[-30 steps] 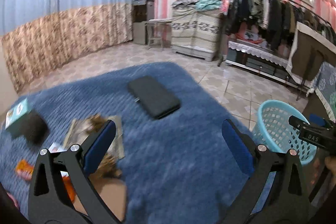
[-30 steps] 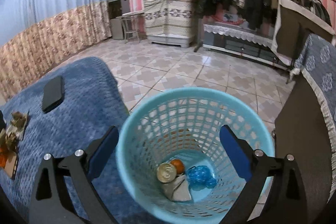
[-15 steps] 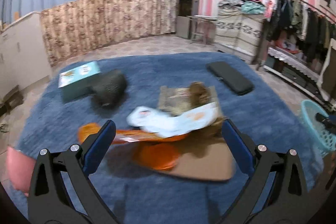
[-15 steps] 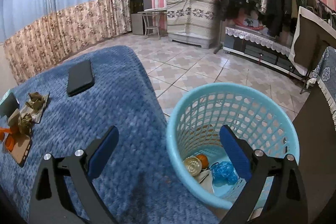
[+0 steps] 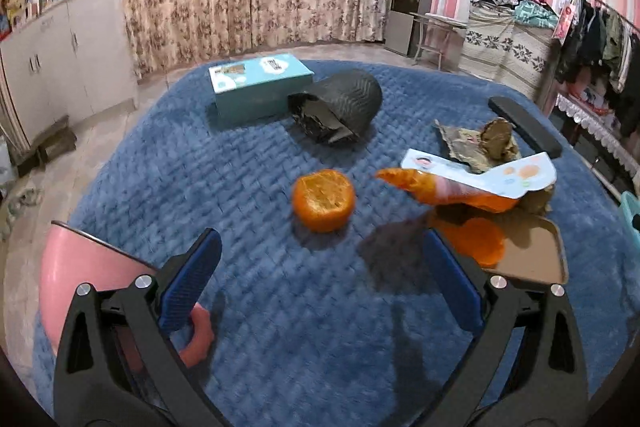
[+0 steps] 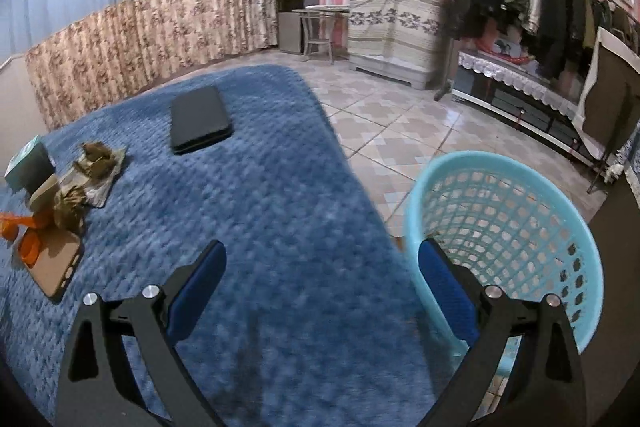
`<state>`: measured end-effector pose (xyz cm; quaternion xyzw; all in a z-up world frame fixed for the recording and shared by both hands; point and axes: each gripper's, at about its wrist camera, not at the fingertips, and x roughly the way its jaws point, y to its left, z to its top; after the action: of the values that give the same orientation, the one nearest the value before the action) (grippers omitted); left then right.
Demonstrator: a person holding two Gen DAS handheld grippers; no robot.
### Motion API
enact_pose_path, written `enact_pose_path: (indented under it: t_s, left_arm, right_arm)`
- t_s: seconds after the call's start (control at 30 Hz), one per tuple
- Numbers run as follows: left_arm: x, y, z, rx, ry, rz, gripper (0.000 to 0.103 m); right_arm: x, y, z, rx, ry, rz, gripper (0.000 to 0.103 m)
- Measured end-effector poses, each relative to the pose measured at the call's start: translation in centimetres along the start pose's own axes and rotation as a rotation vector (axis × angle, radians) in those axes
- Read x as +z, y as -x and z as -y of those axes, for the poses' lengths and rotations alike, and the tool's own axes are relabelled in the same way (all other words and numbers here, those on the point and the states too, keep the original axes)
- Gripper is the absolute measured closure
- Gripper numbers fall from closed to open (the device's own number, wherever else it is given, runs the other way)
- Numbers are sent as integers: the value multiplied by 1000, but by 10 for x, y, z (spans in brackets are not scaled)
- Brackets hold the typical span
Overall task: Collect trash
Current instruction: 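Move both tools back over the bed toward the remaining items, then grasp the peeled orange with the left tool while the right tool grasps the orange dish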
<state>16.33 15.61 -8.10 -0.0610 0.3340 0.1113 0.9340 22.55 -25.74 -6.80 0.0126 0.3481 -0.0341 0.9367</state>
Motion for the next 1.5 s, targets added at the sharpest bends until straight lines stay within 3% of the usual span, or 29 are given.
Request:
enact_pose_path:
  t_s: [0.17,0.27,0.33,0.47,0.57,0.63,0.83,1.07,1.37,1.43,1.5]
  left_arm:
    - [7,-12,1,-29,-11,1,8]
    - [13,-24,4,-54,2,-26,17]
    - [16,-38,2,-62,13,-66,28]
    - [18,-55,-3,-89,43,-108,39]
    - [22,-66,-5,-100,50,-132,61]
    - [24,-68,-5,-101,50,-134,68]
    - [16,-42,-2,-82,2,-68,70]
    - [-17,-3,-7,-77,-19,-20,70]
    - [-33,8,-16,-27,-9,28,70]
    - [-35,10,-15,-26,-16,43,70]
    - [-34,9,-17,-33,-6,39,70]
  right_arm:
    - [-3,0,-29,58,25,-7,8]
    - [-8,2,-52,79,69,-5,8]
    - [-11,3,-67,81,106,-4,8]
    - [-16,5,-90,111,140,-10,8]
    - [-17,6,-101,145,141,-20,8]
    - [-19,7,-113,166,152,-27,8]
    - [-27,16,-156,239,177,-36,8]
    - [-36,18,-209,304,227,-45,8]
    - [-38,20,-262,330,294,-35,10]
    - [-37,18,-273,345,304,-48,19]
    - [-36,15,-278,361,302,-62,22]
